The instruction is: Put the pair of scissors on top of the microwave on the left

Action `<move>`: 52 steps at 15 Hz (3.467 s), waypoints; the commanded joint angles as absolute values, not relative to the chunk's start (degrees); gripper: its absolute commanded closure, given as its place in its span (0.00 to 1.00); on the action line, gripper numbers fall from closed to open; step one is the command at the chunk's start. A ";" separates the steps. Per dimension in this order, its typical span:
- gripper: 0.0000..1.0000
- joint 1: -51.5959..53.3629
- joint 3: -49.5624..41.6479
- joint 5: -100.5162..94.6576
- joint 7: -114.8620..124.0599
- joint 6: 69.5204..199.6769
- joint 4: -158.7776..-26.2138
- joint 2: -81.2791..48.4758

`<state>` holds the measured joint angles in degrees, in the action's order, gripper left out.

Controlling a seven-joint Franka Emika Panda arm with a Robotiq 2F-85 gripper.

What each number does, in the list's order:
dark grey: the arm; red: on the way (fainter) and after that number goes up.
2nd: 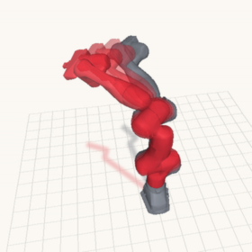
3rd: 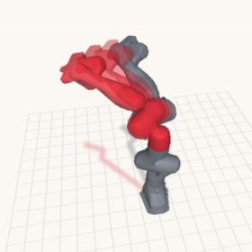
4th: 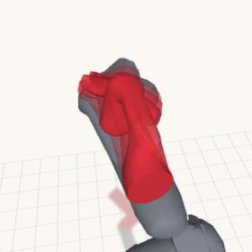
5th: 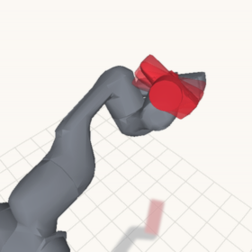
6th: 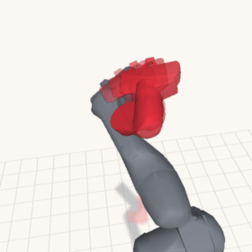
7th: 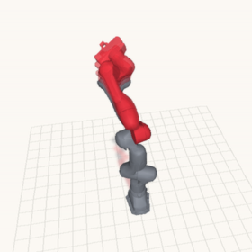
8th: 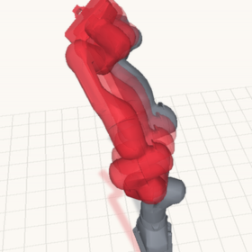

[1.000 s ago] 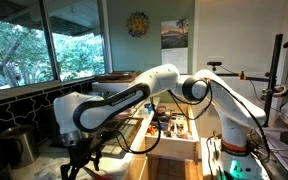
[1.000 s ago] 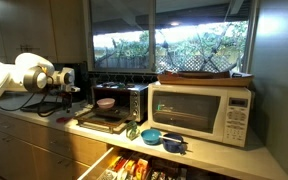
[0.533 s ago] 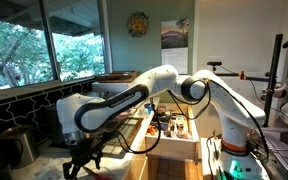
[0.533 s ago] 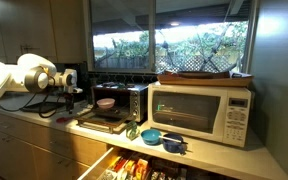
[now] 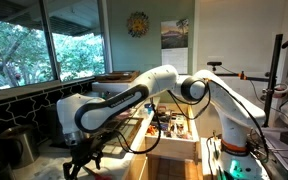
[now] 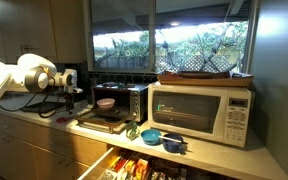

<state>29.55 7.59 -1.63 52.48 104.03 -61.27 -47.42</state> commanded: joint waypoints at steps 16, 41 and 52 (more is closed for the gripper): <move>0.95 26.18 7.56 -1.16 51.84 109.15 -69.97 -44.75; 0.94 25.90 7.18 4.32 68.19 121.16 -59.92 -34.35; 0.78 22.02 1.05 3.09 85.42 124.99 -54.82 -32.97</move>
<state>22.00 1.01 3.09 85.51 125.01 -54.82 -32.96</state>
